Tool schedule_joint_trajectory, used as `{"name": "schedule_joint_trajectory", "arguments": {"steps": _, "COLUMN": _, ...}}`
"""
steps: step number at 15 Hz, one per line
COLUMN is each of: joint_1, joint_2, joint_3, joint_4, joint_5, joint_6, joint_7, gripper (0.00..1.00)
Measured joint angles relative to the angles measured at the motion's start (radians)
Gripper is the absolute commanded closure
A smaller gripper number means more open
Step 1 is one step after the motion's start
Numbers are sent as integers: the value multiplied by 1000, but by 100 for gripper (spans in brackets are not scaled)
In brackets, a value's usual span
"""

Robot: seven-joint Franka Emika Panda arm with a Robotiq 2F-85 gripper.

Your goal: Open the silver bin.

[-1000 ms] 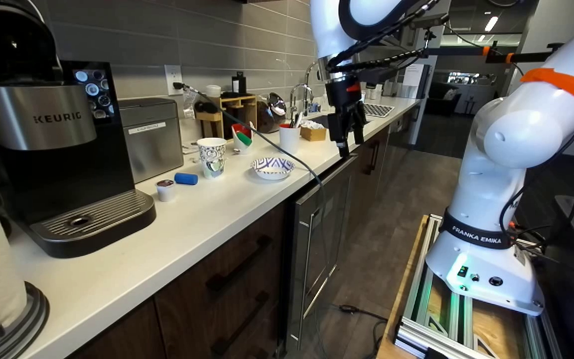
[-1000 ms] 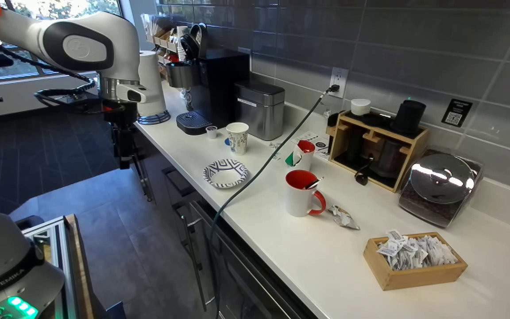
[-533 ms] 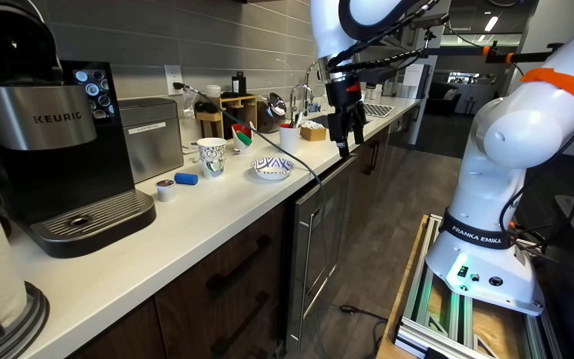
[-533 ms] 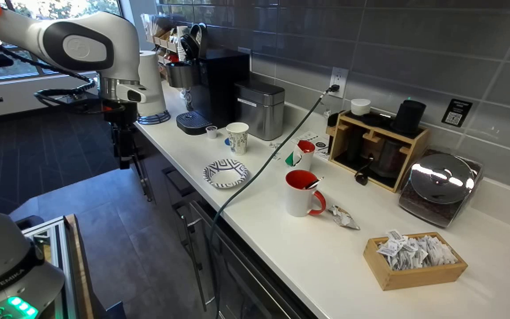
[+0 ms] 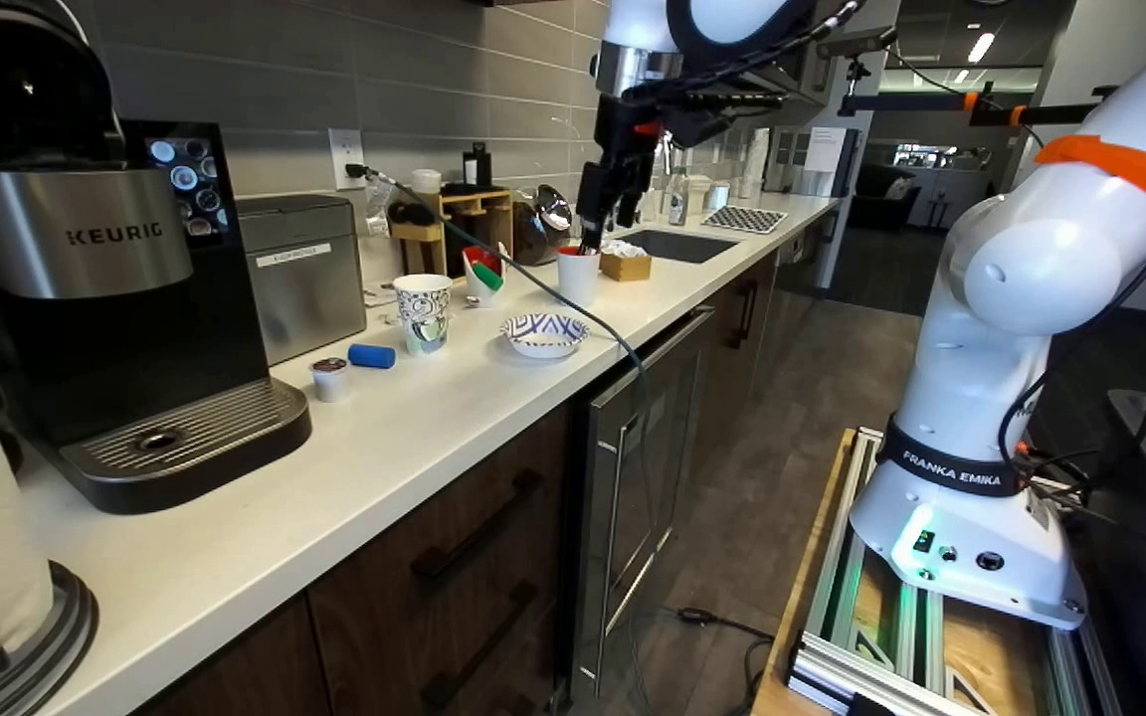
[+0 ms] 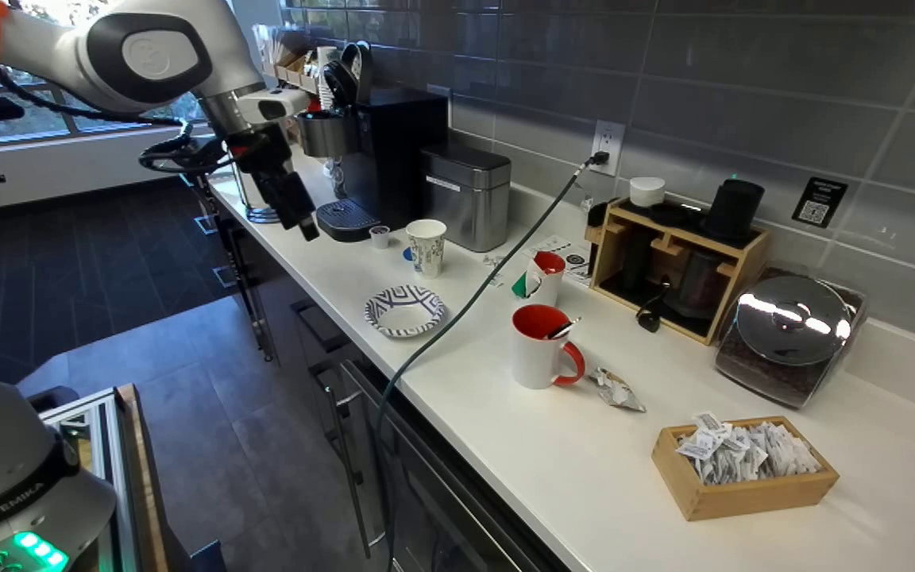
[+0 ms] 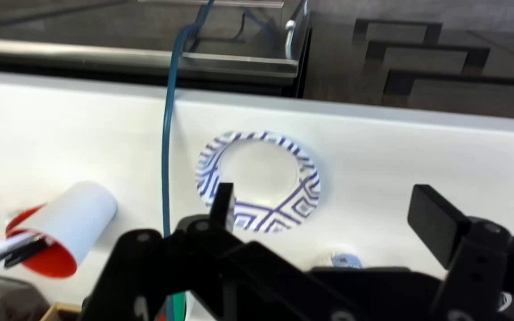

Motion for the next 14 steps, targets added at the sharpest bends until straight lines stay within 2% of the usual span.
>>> {"name": "schedule_joint_trajectory", "arguments": {"steps": 4, "joint_1": -30, "joint_2": 74, "joint_3": 6, "joint_4": 116, "joint_5": -167, "joint_6": 130, "joint_7": -52, "gripper": 0}}
{"name": "schedule_joint_trajectory", "arguments": {"steps": 10, "joint_1": -53, "joint_2": 260, "joint_3": 49, "joint_4": 364, "joint_5": -435, "joint_6": 211, "joint_7": -114, "gripper": 0}}
{"name": "schedule_joint_trajectory", "arguments": {"steps": 14, "joint_1": -44, "joint_2": 381, "joint_3": 87, "joint_4": 433, "joint_5": -654, "joint_6": 322, "joint_7": -80, "gripper": 0}}
